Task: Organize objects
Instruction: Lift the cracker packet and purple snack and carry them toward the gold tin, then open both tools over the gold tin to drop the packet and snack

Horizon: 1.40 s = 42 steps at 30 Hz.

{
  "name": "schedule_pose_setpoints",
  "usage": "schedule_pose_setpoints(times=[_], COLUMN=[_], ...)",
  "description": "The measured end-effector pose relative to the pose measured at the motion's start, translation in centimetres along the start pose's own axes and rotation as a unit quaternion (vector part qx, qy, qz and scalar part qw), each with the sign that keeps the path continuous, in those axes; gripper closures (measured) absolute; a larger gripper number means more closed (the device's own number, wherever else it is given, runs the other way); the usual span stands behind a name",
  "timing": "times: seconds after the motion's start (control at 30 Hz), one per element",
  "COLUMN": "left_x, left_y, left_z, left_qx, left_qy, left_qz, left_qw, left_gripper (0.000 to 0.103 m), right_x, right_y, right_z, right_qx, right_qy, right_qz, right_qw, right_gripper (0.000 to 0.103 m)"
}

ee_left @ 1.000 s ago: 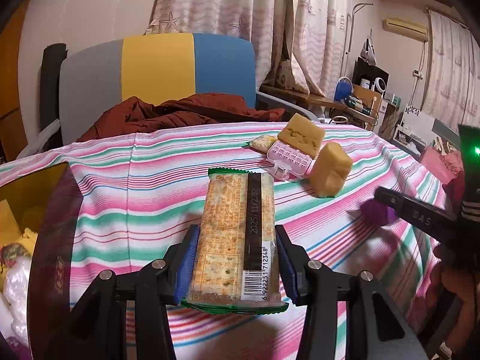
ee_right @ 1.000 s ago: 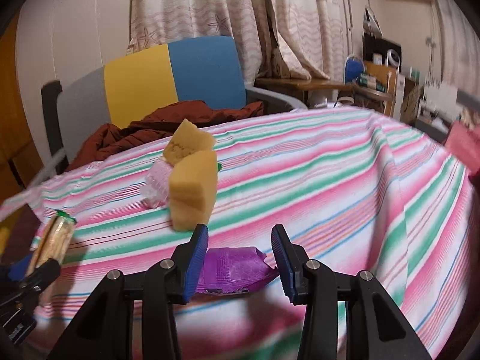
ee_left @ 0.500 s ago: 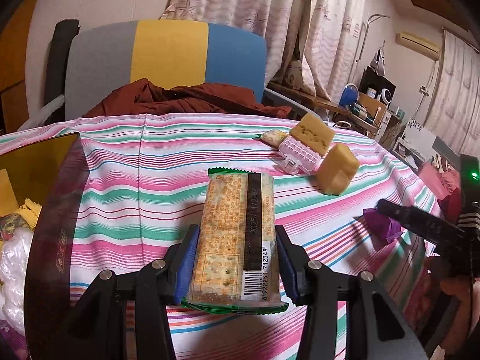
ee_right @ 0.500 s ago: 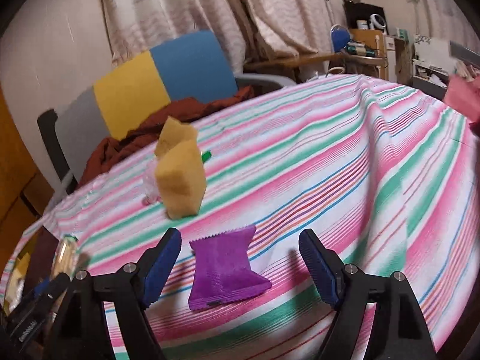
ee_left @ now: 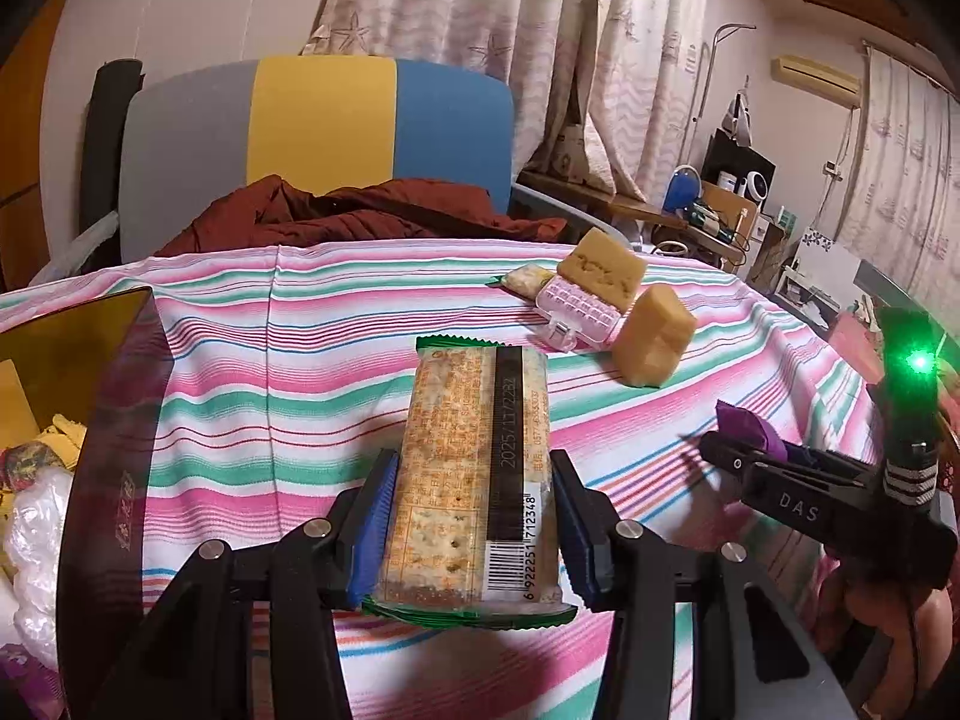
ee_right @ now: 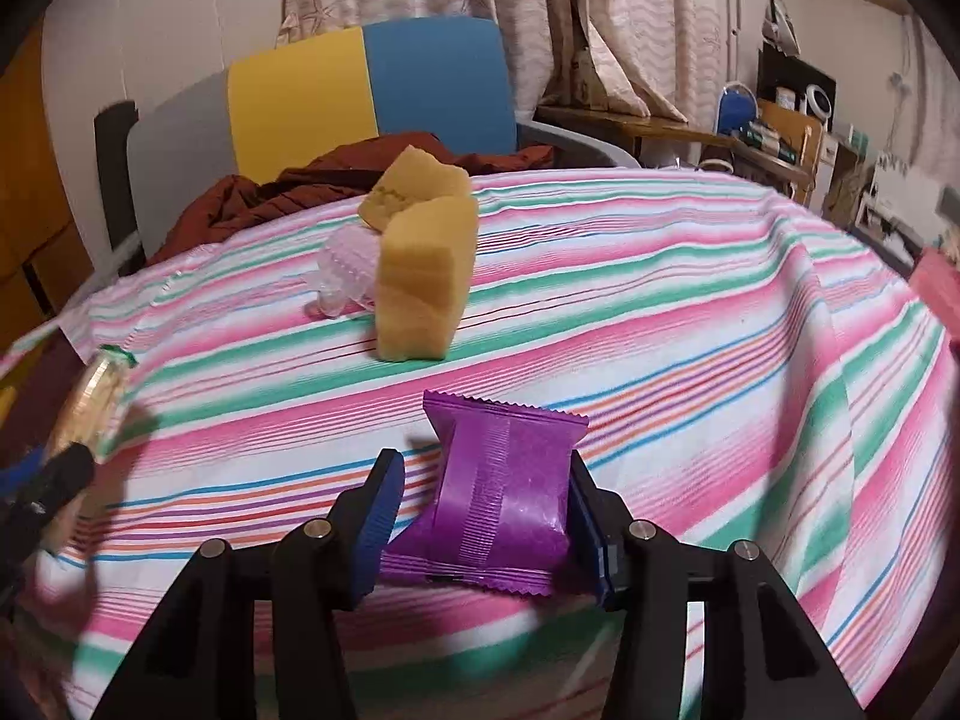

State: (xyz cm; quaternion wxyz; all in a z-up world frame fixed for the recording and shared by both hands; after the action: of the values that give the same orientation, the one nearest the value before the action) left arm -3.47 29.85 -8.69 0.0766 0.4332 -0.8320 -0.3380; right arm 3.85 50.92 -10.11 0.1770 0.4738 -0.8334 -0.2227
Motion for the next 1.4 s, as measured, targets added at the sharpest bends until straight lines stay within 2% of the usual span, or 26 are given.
schedule_pose_setpoints(times=[0.23,0.53,0.7,0.83,0.97,1.1,1.17,1.27,1.4], left_x=[1.0,5.6,9.7,13.5,17.7,20.3,21.2,21.9,22.1], left_y=[-1.2,-2.7,-2.9,-3.2,-3.8,-4.3,-4.5,-4.4,-4.3], left_z=[-3.7,-9.1,-11.8,-13.0,-13.3,-12.8,-12.5,-12.2,-12.0], left_qx=[-0.017,-0.041,-0.061,-0.07,-0.056,-0.042,-0.034,-0.031,-0.031], left_qy=[-0.007,-0.016,0.004,0.035,0.058,0.064,0.066,0.066,0.072], left_qz=[-0.007,-0.07,-0.125,-0.162,-0.203,-0.232,-0.243,-0.251,-0.25], left_qw=[0.9998,0.9966,0.9902,0.9836,0.9759,0.9697,0.9672,0.9652,0.965], left_gripper=[0.054,0.054,0.054,0.054,0.054,0.054,0.054,0.054,0.054], right_x=[3.4,10.2,15.2,19.2,24.1,28.2,30.3,32.0,31.4], right_y=[-1.3,-1.9,-1.9,-1.2,0.2,1.9,3.0,4.6,4.2], right_z=[-1.7,-4.2,-5.8,-6.6,-7.0,-6.5,-5.8,-4.7,-5.8], right_qx=[-0.003,-0.013,-0.016,-0.015,-0.015,-0.015,-0.011,-0.002,-0.011], right_qy=[0.057,0.13,0.173,0.209,0.234,0.245,0.249,0.256,0.276], right_qz=[-0.014,-0.061,-0.098,-0.126,-0.16,-0.18,-0.181,-0.159,-0.141], right_qw=[0.998,0.989,0.98,0.97,0.959,0.952,0.952,0.953,0.951], right_gripper=[0.05,0.05,0.05,0.05,0.05,0.05,0.047,0.026,0.018])
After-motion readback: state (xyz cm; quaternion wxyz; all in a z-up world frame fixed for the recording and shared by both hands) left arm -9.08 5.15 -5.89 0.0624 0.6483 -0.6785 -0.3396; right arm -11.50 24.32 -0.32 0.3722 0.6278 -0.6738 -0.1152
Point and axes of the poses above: each gripper's, at about its wrist camera, not at the fingertips, and z roughly the way its jaws point, x to its left, y to its top, the point moved 3 cm from there along z, roughly the way its jaws point, and after that the axes turned 14 degrees about x, right-handed, at the moved point
